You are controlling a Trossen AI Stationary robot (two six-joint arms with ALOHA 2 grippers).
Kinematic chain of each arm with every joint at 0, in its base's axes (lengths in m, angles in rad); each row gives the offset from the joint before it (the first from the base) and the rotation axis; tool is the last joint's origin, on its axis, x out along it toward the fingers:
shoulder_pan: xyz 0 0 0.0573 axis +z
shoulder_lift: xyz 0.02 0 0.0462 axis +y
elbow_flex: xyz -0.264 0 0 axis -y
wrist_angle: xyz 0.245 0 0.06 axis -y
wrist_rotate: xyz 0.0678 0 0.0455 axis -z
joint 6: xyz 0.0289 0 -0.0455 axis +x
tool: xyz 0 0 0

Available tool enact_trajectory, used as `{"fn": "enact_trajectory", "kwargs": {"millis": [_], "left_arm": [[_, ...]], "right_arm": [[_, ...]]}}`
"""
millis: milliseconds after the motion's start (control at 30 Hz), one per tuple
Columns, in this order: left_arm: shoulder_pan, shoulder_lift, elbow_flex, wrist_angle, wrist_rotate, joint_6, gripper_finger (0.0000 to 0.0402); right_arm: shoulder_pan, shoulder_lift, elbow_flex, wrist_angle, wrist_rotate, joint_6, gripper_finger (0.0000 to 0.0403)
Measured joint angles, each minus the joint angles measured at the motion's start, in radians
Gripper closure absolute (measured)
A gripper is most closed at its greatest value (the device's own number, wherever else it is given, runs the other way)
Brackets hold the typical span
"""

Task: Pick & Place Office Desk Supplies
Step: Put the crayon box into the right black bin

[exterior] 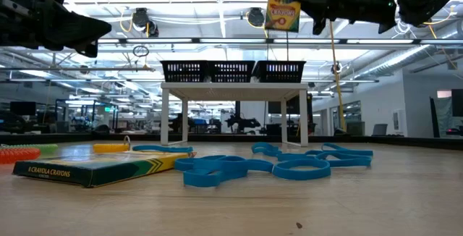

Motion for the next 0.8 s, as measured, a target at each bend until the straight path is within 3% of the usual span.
{"fn": "enact_trajectory", "kwargs": {"millis": [367, 800], "left_arm": [[0.000, 0.000, 0.000, 0.000, 0.000, -0.003, 0.0364], [0.000, 0.000, 0.000, 0.000, 0.000, -0.001, 0.0364]], "right_arm": [[-0.197, 0.184, 0.000, 0.147, -0.031, -0.010, 0.0380], [-0.226, 0.282, 0.000, 0.209, -0.212, 0.031, 0.0379]]}}
